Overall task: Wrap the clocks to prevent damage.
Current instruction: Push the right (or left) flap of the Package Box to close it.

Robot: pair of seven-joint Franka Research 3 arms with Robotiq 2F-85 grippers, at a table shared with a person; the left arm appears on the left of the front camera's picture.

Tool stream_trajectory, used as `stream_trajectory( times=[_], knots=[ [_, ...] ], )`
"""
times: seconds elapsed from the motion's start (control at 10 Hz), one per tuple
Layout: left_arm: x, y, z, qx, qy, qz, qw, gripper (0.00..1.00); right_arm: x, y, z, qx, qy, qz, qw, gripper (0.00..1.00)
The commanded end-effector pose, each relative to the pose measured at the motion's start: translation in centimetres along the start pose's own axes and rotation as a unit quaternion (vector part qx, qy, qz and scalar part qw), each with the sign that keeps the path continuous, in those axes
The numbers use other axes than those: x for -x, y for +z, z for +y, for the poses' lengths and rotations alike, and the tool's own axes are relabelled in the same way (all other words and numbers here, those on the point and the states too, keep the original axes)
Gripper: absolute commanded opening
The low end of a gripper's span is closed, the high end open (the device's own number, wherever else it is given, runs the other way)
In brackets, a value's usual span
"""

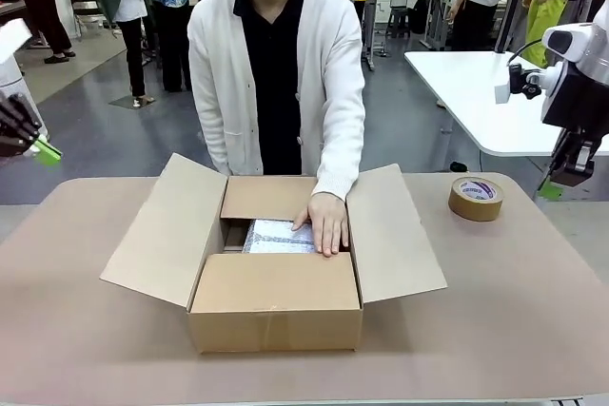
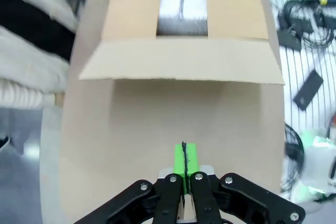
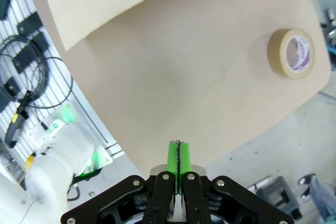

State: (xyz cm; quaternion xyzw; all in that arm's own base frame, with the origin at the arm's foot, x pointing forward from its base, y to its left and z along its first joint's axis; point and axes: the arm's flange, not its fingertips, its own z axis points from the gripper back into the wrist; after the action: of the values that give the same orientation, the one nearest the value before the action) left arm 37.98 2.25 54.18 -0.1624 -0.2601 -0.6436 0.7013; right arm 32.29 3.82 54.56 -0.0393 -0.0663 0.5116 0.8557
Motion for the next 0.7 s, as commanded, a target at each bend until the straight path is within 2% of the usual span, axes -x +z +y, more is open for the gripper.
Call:
stream_trajectory(
  times=[0.0, 0.1, 0.3, 0.4, 0.5, 0.6],
  knots=[
    [5.7, -4.0, 0.1, 0.046, -0.032, -0.110, 0.992, 0.01, -0.1, 0.0, -0.1, 0.001, 0.000, -0.004, 1.000, 0.01],
    [7.2, -5.5, 0.7, 0.056, -0.040, -0.122, 0.990, 0.01, -0.1, 0.0, -0.1, 0.001, 0.000, -0.004, 1.000, 0.01],
    [8.8, -9.3, 1.0, 0.102, -0.012, -0.137, 0.985, 0.01, -0.1, 0.0, -0.1, 0.001, 0.000, -0.004, 1.000, 0.01],
    [8.6, -9.9, 0.7, 0.097, -0.003, -0.122, 0.988, 0.01, -0.1, 0.0, -0.1, 0.001, 0.000, -0.004, 1.000, 0.01],
    [7.0, -8.6, 0.9, 0.067, 0.037, -0.027, 0.997, 0.01, -0.1, 0.0, -0.1, 0.001, 0.000, -0.004, 1.000, 0.01],
    [9.4, -10.2, -0.3, 0.095, -0.004, -0.136, 0.986, 0.01, -0.1, 0.0, -0.1, 0.001, 0.000, -0.004, 1.000, 0.01]
  ],
)
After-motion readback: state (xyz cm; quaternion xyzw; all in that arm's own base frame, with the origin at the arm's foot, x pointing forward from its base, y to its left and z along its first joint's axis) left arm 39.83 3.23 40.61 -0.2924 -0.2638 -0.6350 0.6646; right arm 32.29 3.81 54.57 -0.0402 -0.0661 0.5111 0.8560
